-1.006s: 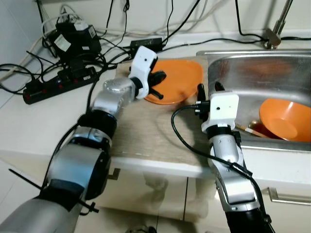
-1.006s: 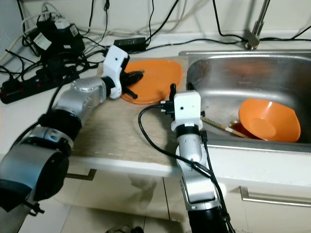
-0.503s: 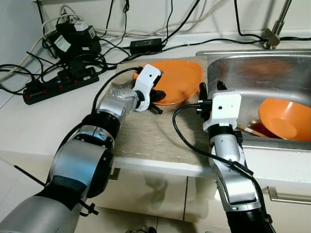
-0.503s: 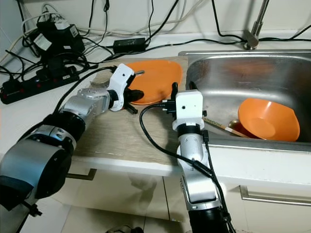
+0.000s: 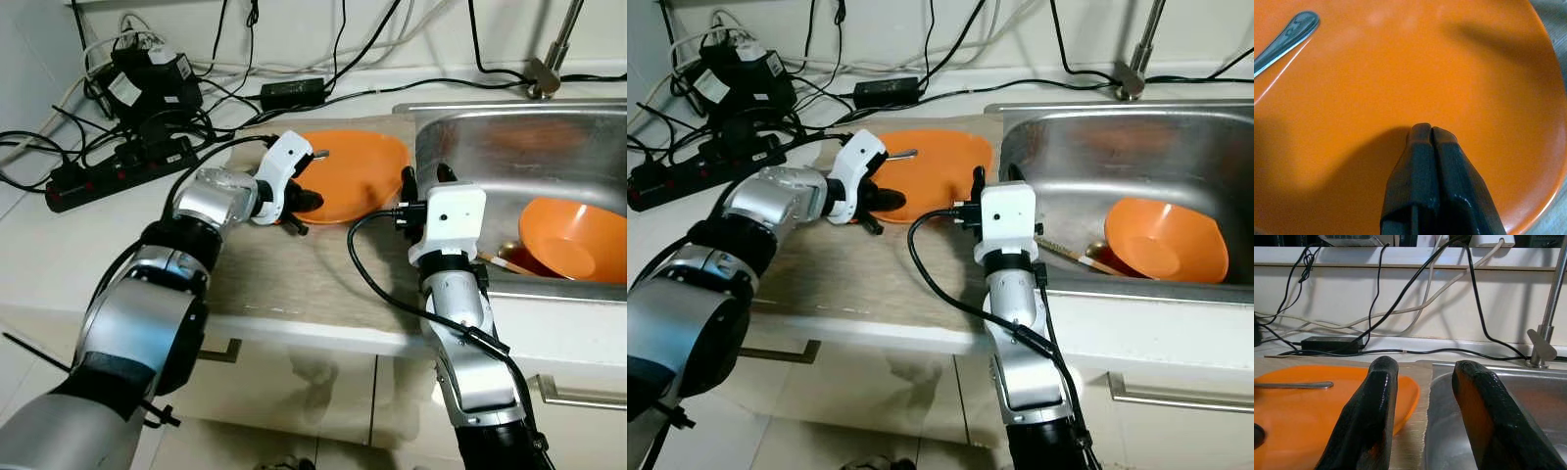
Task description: Kitchen organization
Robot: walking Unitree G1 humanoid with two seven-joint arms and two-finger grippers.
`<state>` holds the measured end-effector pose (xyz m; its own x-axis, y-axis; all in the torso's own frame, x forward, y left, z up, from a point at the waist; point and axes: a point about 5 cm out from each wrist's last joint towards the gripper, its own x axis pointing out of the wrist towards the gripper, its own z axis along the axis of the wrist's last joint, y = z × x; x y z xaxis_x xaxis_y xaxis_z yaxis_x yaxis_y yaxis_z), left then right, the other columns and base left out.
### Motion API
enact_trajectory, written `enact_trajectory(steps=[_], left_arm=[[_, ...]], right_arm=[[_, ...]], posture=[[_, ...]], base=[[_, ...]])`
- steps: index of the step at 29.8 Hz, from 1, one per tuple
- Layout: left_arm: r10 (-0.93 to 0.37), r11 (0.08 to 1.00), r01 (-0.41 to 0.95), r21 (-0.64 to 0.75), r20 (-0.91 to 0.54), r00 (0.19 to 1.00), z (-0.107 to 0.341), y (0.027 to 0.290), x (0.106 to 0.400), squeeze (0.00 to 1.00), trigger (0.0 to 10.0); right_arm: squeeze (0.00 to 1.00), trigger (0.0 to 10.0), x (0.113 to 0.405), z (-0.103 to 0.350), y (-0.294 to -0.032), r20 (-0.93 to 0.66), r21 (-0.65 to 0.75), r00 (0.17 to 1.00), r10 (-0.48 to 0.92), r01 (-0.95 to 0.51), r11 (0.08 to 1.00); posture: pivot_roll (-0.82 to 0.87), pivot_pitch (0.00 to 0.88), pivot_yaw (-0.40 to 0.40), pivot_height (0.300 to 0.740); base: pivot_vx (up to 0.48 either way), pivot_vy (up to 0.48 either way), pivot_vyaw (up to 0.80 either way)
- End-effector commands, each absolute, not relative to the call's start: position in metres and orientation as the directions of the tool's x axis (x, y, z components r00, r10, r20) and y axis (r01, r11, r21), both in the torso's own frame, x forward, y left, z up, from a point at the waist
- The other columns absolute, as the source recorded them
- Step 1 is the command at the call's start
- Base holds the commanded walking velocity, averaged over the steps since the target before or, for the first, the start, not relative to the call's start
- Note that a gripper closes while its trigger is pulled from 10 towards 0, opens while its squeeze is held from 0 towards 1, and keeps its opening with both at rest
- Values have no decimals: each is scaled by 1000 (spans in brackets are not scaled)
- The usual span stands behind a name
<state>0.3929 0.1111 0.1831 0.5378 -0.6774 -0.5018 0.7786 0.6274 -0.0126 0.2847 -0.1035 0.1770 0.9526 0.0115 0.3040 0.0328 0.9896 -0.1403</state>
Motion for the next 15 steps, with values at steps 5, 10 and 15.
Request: enact_trajectory(steps=[5, 10, 15], left_arm=[[-658, 641, 767, -21, -530, 535, 180, 124, 390, 0, 10000], [-660, 637, 770, -29, -536, 526, 180, 130, 384, 0, 10000], [-661, 668, 742, 56, -413, 627, 197, 126, 390, 0, 10000]], right_arm=[[0, 10000, 285, 180, -99, 306, -134, 952, 22, 20, 991], [0, 10000, 285, 179, -99, 304, -134, 953, 22, 19, 991], [0, 10000, 287, 177, -102, 295, -124, 955, 19, 18, 992]], posture=[[6, 26, 147, 740], [4, 26, 148, 740], [8, 17, 138, 740]], base=[[0, 0, 0], [0, 0, 0], [0, 0, 0]])
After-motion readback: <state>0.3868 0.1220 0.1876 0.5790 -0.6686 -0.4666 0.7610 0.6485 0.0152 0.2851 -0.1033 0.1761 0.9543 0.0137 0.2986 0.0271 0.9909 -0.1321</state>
